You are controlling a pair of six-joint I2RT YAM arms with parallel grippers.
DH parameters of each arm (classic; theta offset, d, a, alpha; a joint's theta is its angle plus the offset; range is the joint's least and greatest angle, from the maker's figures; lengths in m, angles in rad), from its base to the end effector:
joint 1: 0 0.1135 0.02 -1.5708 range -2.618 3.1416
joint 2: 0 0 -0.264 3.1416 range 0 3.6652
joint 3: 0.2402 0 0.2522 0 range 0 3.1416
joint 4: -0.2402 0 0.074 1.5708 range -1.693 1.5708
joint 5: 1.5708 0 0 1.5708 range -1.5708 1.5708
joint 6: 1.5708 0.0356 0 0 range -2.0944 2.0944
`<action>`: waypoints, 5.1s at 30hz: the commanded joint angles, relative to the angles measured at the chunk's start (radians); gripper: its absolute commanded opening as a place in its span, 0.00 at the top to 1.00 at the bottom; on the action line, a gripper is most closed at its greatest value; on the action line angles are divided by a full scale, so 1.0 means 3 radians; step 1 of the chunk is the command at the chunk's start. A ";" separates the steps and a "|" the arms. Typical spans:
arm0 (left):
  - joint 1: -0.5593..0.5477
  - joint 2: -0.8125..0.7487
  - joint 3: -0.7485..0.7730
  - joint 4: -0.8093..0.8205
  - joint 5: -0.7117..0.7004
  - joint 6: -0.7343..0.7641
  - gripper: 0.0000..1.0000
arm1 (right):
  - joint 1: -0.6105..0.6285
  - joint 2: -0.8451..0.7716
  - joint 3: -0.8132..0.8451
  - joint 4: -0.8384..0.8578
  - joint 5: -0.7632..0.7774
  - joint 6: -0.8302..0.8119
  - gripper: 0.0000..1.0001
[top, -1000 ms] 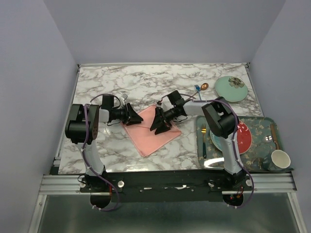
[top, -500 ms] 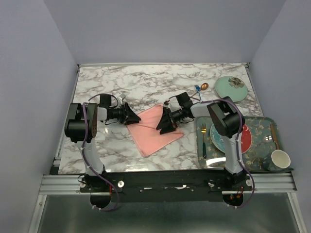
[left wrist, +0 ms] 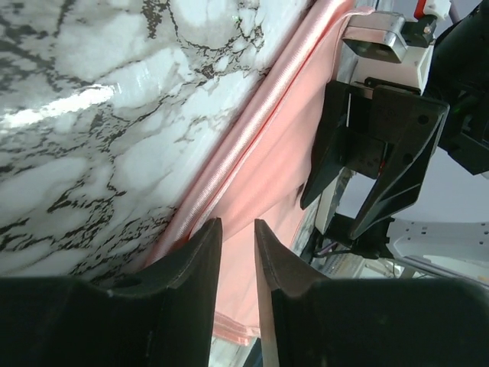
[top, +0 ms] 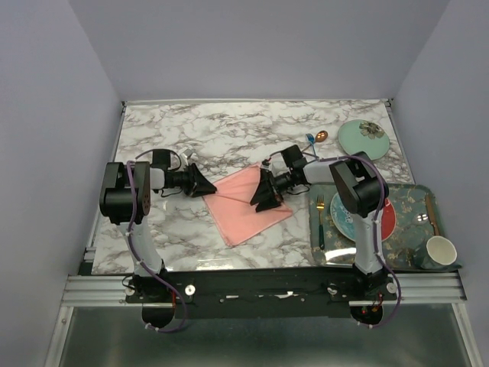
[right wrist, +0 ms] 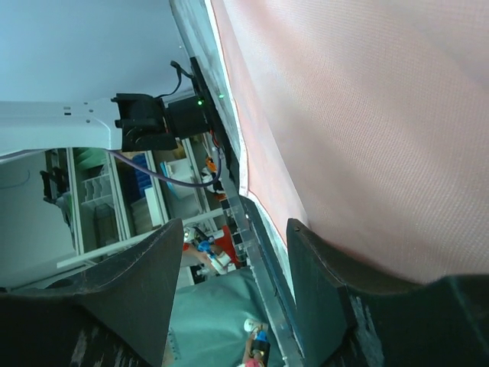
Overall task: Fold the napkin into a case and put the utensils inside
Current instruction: Smooth out the upper triangle-folded napkin at the center of the board, then pick up the upper triangle-folded napkin from the center of the board.
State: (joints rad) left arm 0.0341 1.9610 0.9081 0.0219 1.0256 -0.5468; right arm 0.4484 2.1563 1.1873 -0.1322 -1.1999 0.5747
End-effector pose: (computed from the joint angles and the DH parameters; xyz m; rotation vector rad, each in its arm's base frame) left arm 0.3422 -0.0188 0.0952 -0.3395 2.4823 -1.5220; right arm 0.3401 0.2004 0.0881 0.2376 -2.3908 -1.6919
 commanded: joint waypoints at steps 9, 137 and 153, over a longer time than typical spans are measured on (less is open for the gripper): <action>0.0403 -0.0809 -0.0204 0.0382 0.0135 -0.0233 0.48 | 0.0146 0.0426 0.0659 -0.0536 0.0252 -0.0151 0.35; -0.0559 -0.0513 0.0757 -0.2400 -0.1399 0.2416 0.54 | -0.0626 0.0027 0.1099 -0.2367 0.1546 -0.1737 0.32; -0.0559 -0.0457 0.0803 -0.2338 -0.1373 0.2365 0.54 | -0.0569 0.0068 0.1038 -0.2234 0.0906 -0.1409 0.42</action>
State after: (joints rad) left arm -0.1387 1.8172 1.1305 -0.7017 0.6216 0.1673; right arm 0.2714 2.1872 1.5040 -0.8307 -0.8719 0.1394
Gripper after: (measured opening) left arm 0.458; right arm 0.604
